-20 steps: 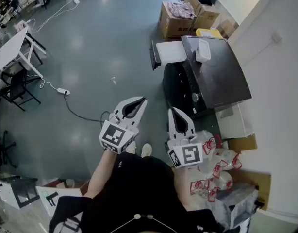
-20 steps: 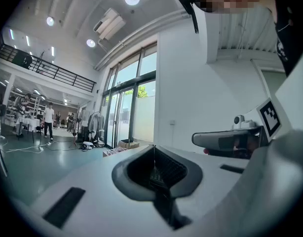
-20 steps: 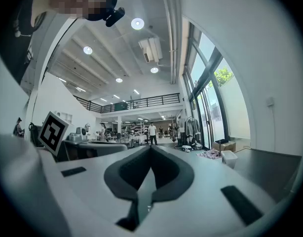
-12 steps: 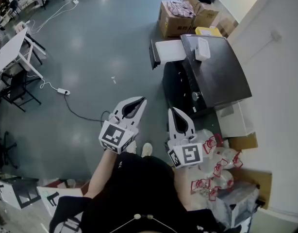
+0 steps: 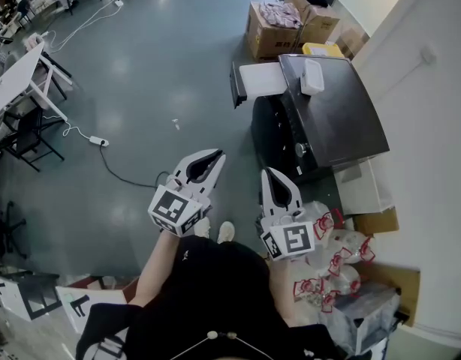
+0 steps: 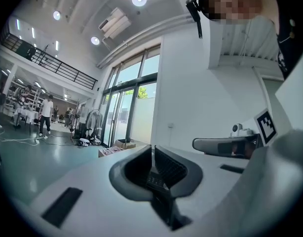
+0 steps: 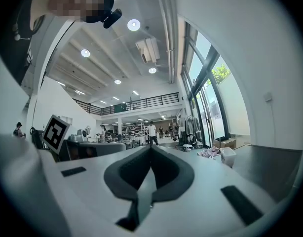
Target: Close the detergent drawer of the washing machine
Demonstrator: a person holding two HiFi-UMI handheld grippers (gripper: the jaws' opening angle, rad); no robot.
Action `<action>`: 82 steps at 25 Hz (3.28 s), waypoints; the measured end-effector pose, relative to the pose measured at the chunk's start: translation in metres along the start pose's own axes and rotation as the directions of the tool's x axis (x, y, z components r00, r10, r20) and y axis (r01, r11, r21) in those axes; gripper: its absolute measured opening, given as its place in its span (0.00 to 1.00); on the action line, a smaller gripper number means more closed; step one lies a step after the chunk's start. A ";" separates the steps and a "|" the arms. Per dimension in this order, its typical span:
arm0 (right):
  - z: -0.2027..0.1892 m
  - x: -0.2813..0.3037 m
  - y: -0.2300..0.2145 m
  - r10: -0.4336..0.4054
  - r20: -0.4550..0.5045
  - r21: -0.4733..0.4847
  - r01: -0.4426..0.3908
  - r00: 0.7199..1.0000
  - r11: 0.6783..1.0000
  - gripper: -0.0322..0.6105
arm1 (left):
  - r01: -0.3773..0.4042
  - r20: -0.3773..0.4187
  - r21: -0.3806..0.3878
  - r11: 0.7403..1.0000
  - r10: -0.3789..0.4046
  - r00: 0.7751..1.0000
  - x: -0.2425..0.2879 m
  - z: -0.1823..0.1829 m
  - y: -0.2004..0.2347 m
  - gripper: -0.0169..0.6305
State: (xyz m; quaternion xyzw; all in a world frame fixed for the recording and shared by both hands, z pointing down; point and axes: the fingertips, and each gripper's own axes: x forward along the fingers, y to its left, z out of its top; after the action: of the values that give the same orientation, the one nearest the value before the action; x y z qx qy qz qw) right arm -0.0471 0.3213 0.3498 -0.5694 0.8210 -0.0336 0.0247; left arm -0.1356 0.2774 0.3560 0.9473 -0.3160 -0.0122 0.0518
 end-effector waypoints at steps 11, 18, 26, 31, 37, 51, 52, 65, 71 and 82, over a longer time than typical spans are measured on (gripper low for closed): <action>-0.011 -0.026 -0.034 0.038 0.018 0.053 -0.039 0.999 0.998 0.05 | -0.016 -0.030 -0.065 0.998 0.014 0.999 0.020 -0.023 -0.019 0.19; -0.025 -0.022 -0.046 0.049 -0.029 0.041 -0.048 0.998 0.998 0.08 | -0.054 -0.044 -0.088 0.995 0.050 0.998 0.028 -0.031 -0.010 0.19; -0.035 0.017 -0.064 0.042 -0.056 0.025 -0.041 0.998 0.999 0.13 | -0.059 -0.040 -0.121 0.991 0.054 0.998 0.058 -0.037 0.029 0.19; -0.037 0.064 -0.083 0.034 -0.074 0.011 -0.033 0.997 0.999 0.14 | -0.043 -0.033 -0.124 0.991 0.040 0.999 0.091 -0.034 0.069 0.19; -0.053 0.142 -0.099 0.054 -0.135 0.003 -0.054 0.989 0.999 0.16 | -0.023 -0.040 -0.138 0.990 0.018 0.999 0.135 -0.038 0.130 0.19; -0.149 0.269 -0.151 0.011 -0.427 0.011 -0.007 0.904 1.000 0.21 | -0.035 -0.188 -0.418 0.908 -0.048 0.981 0.231 -0.107 0.252 0.29; -0.163 0.278 -0.157 0.007 -0.466 -0.017 -0.017 0.885 1.000 0.22 | -0.047 -0.202 -0.445 0.894 -0.049 0.978 0.240 -0.115 0.259 0.30; -0.309 0.350 -0.188 0.143 -0.739 0.140 -0.058 0.659 0.989 0.19 | -0.322 -0.482 -0.607 0.726 -0.015 0.876 0.327 -0.252 0.304 0.32; -0.332 0.355 -0.180 0.191 -0.771 0.158 -0.108 0.607 0.982 0.19 | -0.377 -0.540 -0.589 0.715 -0.001 0.842 0.335 -0.278 0.314 0.32; -0.330 0.357 -0.175 0.155 -0.804 0.066 -0.172 0.574 0.983 0.12 | -0.393 -0.576 -0.590 0.705 -0.027 0.817 0.347 -0.292 0.315 0.32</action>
State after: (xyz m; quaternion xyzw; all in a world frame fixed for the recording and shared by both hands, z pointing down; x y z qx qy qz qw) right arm -0.0345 -0.0655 0.6930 -0.4145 0.7921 -0.2774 -0.3519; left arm -0.0299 -0.1552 0.6831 0.7837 -0.3570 0.1473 0.4865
